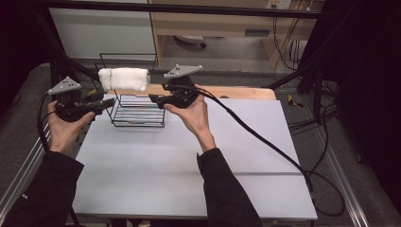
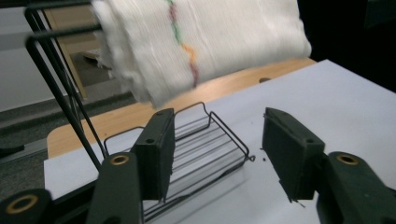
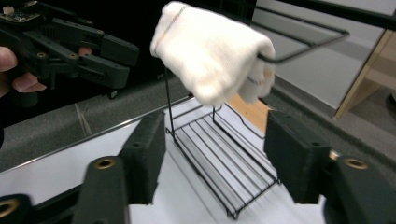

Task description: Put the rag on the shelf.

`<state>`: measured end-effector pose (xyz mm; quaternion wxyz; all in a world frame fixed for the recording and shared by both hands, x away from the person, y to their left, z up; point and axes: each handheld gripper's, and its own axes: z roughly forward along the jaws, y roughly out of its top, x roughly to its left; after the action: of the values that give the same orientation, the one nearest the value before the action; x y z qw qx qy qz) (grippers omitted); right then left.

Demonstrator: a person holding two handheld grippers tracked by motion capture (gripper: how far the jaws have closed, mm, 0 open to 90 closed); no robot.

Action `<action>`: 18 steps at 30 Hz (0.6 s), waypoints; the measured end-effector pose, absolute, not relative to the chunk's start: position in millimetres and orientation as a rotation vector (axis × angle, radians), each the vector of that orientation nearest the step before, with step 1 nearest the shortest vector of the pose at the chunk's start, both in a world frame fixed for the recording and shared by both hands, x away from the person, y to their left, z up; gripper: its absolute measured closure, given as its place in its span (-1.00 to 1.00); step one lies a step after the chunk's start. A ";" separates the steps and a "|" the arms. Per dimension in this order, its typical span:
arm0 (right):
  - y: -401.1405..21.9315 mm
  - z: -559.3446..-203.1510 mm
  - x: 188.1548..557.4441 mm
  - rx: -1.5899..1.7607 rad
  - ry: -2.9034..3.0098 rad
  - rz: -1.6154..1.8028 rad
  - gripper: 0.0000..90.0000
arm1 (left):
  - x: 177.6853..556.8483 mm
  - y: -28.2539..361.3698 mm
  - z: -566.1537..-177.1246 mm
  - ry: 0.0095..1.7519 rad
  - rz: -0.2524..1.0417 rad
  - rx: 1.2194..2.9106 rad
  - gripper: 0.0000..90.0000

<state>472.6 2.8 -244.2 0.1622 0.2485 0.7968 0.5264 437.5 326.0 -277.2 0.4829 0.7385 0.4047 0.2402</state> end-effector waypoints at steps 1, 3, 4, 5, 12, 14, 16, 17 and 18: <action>-1.1 -245.5 470.9 0.720 2.269 1.499 -0.26 | 436.0 325.2 -280.6 0.987 0.573 1.804 -0.13; -9.3 -248.5 468.1 0.733 2.266 1.483 -0.36 | 433.0 323.2 -288.1 0.985 0.554 1.812 -0.24; -13.6 -250.5 466.8 0.740 2.269 1.478 -0.44 | 431.5 321.8 -292.1 0.984 0.547 1.815 -0.28; -17.7 -252.8 465.7 0.748 2.269 1.474 -0.49 | 430.2 320.4 -296.0 0.981 0.540 1.825 -0.33; -49.5 -272.5 458.1 0.822 2.275 1.442 -0.72 | 419.9 309.9 -322.3 0.976 0.514 1.869 -0.65; -59.7 -278.2 456.3 0.848 2.277 1.437 -0.78 | 416.9 307.5 -329.9 0.978 0.506 1.869 -0.73; -69.9 -283.8 454.4 0.870 2.274 1.437 -0.83 | 413.8 305.1 -337.7 0.974 0.500 1.878 -0.78; -74.9 -286.6 453.1 0.883 2.273 1.438 -0.83 | 411.9 304.1 -341.6 0.974 0.495 1.877 -0.81; -80.2 -289.6 451.9 0.890 2.274 1.437 -0.84 | 410.1 303.5 -345.5 0.972 0.490 1.879 -0.82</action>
<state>451.9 -80.2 -289.6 0.1535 0.3103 0.7931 0.5012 410.1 303.5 -345.5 0.4662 0.7656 0.3959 0.1997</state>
